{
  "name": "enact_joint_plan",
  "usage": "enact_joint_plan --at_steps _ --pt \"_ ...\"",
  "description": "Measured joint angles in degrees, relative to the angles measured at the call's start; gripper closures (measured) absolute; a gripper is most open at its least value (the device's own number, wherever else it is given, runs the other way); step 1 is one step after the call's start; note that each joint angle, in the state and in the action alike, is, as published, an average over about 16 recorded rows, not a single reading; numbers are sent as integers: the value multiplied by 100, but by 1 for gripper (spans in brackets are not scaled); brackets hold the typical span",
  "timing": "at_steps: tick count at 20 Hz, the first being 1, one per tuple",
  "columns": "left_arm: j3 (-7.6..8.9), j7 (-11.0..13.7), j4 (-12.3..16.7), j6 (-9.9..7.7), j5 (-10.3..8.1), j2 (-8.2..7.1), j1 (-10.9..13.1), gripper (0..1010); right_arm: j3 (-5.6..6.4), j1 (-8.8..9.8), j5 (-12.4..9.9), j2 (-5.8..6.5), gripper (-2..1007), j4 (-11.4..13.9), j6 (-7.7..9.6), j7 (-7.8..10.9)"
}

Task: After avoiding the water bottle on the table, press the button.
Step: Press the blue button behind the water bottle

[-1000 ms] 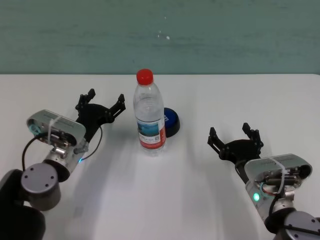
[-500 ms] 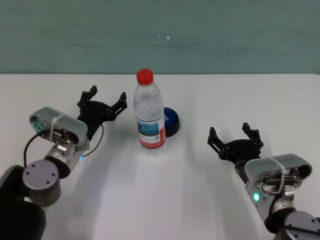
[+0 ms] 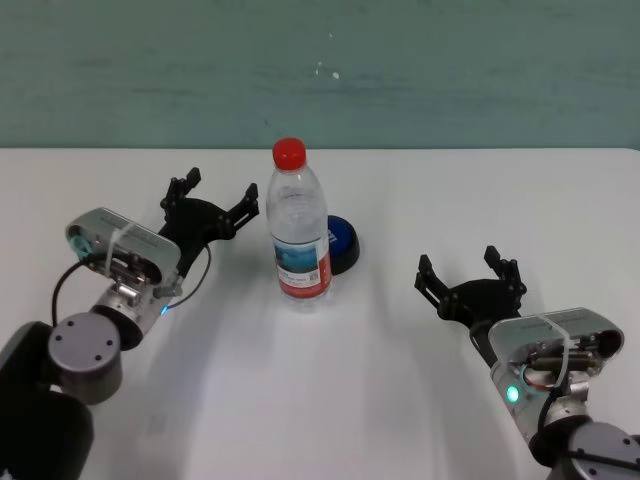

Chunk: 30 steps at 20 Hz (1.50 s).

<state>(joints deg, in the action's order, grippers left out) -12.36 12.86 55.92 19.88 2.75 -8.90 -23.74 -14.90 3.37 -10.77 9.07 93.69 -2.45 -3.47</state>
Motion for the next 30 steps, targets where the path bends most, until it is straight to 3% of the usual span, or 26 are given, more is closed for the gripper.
enact_joint_plan --at_steps 14,30 --pt "-74 -11 -293 161 93 46 -181 0 0 0 0 0 1 0 0 0" --pt "-72 -67 -444 214 138 79 -257 0 0 0 0 0 1 0 0 0"
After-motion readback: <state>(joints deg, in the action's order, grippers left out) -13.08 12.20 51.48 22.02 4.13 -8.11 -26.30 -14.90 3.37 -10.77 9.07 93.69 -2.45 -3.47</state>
